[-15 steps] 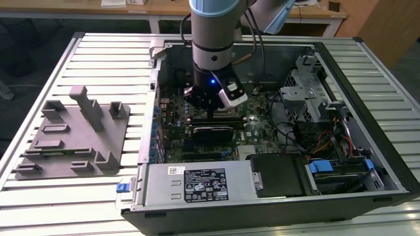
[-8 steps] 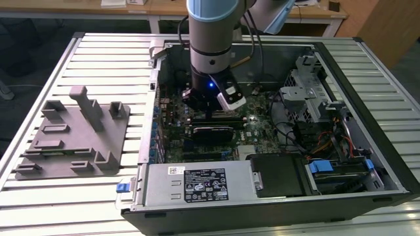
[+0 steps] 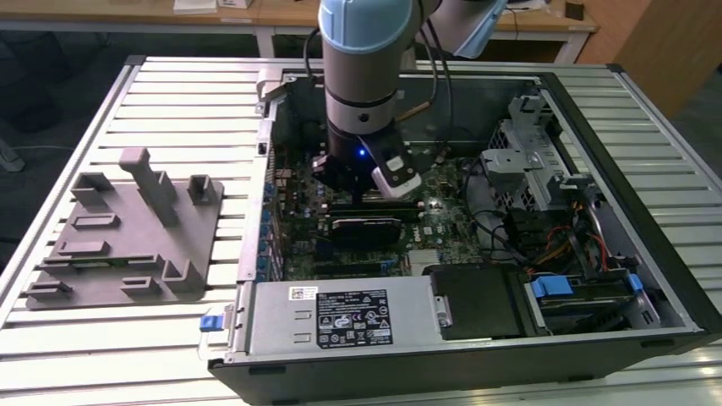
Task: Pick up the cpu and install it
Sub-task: 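Install the second cpu locking lever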
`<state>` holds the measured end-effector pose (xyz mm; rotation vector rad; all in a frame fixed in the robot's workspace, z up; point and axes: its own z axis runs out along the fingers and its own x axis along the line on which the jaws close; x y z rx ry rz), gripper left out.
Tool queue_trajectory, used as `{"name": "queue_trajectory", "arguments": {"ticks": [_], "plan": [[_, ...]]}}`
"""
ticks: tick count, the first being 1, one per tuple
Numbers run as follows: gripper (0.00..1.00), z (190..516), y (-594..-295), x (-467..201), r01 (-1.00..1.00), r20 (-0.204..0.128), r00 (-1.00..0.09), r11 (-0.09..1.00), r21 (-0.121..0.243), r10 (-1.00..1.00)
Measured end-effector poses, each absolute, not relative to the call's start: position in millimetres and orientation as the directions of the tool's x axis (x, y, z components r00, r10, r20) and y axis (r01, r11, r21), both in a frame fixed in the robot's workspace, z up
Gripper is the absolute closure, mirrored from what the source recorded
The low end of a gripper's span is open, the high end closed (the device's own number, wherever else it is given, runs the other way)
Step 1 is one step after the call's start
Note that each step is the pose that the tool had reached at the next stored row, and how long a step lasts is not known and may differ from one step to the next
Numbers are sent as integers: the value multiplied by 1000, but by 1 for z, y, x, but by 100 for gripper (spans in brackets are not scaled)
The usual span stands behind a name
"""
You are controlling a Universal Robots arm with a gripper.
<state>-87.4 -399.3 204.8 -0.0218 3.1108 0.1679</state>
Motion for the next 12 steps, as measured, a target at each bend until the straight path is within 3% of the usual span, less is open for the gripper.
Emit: {"name": "queue_trajectory", "arguments": {"ticks": [7, 12], "plan": [[89, 203, -408, -90, -17, -31, -999, 985, 171, -12], [89, 202, -414, -91, -17, -33, -999, 981, 195, -11]]}}
